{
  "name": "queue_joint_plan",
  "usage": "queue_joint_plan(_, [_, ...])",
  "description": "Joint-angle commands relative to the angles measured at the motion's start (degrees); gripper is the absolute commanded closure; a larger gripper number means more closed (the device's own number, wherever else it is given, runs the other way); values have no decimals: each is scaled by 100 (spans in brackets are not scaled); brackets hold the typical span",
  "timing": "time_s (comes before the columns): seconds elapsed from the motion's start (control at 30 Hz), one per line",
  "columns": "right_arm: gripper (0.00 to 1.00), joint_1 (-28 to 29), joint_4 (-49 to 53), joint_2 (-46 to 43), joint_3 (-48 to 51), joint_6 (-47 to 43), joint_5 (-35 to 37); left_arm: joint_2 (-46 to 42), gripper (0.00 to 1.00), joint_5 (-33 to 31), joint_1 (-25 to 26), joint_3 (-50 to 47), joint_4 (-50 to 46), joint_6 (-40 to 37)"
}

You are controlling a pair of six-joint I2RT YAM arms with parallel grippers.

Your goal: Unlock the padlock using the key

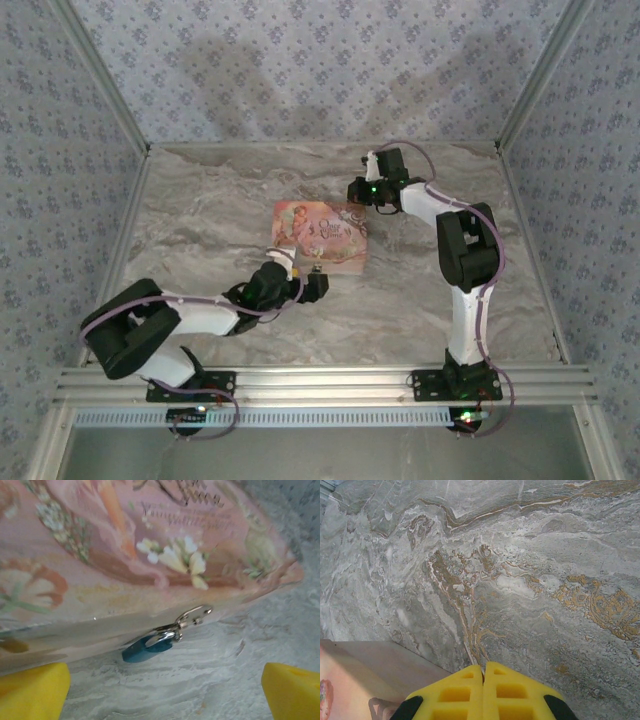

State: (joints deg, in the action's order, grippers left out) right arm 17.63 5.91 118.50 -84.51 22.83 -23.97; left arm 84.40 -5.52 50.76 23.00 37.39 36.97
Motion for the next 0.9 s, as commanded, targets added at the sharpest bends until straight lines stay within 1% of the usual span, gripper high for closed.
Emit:
queue_joint_plan(0.0, [100, 27, 196, -116, 87, -113, -12, 472, 3, 220, 77, 370, 442, -208])
queue_joint_plan(0.2, [100, 30, 160, -169, 135, -155, -55, 1028, 2, -210, 195, 440, 1009, -316])
queue_joint_plan(0.3, [100, 27, 145, -187, 158, -156, -64, 1219, 2, -175, 197, 600, 1040, -438])
queue_joint_plan(0.4, [100, 26, 123, -181, 188, -162, -65, 1379, 4, 112, 197, 728, 1181, -651])
queue_joint_plan(0.5, [100, 22, 129, -186, 209, -164, -73, 1456, 12, 688, 209, 849, 1312, -1097])
queue_joint_plan(0.6, [100, 19, 125, -202, 224, -174, -74, 1431, 13, 1017, 199, 908, 1363, -1209])
queue_joint_plan(0.7, [100, 7, 123, -229, 228, -174, -90, 1421, 14, 1274, 105, 901, 1541, -1131])
queue_joint_plan(0.8, [100, 18, 116, -249, 239, -165, -83, 1516, 14, 1692, -39, 822, 2013, -848])
queue_joint_plan(0.87, [100, 21, 105, -257, 246, -158, -89, 1570, 13, 1830, -94, 795, 2192, -711])
